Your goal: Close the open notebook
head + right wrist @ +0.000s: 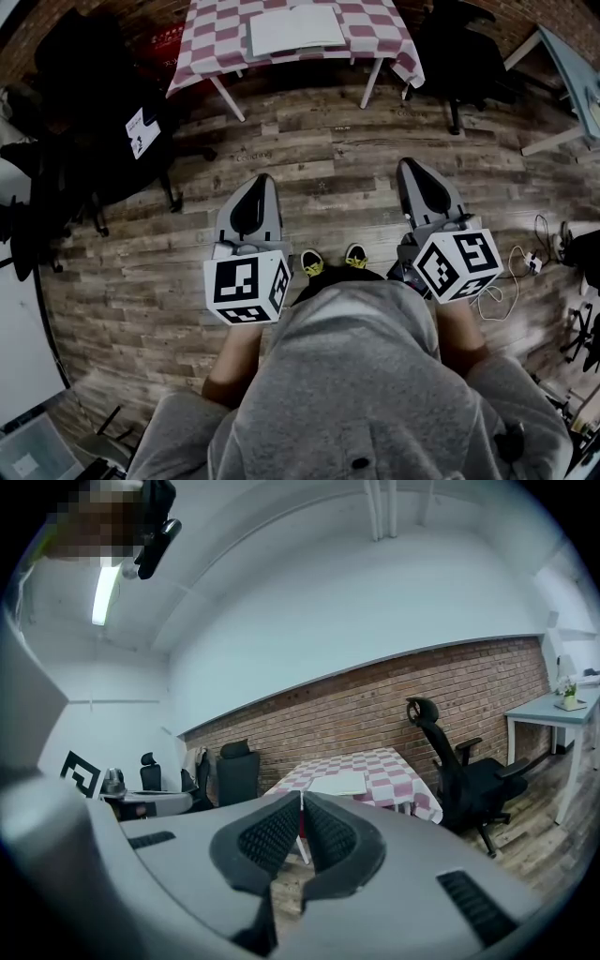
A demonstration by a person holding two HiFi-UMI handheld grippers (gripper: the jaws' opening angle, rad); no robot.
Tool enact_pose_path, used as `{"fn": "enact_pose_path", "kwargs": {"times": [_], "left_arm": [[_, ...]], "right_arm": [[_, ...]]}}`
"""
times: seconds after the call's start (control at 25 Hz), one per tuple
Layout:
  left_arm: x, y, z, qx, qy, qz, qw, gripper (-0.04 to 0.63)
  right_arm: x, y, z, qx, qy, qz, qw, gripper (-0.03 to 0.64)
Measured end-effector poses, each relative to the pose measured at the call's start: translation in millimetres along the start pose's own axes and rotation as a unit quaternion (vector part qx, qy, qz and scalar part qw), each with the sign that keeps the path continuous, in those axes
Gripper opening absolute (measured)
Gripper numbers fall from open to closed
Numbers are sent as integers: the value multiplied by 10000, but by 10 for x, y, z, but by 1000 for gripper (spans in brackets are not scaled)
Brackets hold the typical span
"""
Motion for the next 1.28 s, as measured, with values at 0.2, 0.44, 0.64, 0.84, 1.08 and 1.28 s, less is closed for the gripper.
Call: {"fn": "enact_pose_path", "kwargs": {"times": [0.2, 0.44, 0.64, 0.84, 1.08, 1.28], "left_arm": [[-76, -17, -1, 8, -7, -71, 10000, 12], [-169, -31, 21, 42, 2, -103, 9999, 12], [-194, -27, 38, 59, -5, -134, 9999, 12], [-154, -8, 46, 76, 19, -208, 9998, 12], [-128, 82, 68, 42, 56, -247, 9997, 12], [-188, 224, 88, -2, 61, -216, 9997, 12]], "right_arm": [[-123, 43, -15, 35, 9, 78, 10000, 32], [-227, 96, -21, 38, -8, 120, 9999, 32], [-267, 118, -12, 53, -34, 139, 9999, 32], [-241, 93, 19, 126, -26, 84, 9999, 32], [-160, 151, 21, 145, 50, 85, 9998, 32], [-102, 310, 14, 100, 55, 145, 9998, 32]]}}
Point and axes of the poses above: the fingertips, and each gripper's own axes: y forward along the fingers, x to its right, z out of its top, the point moved 6 cm from there along -y, backward along the fingers, and after that the axes turned 3 degrees about x, right-handed, at the moved point
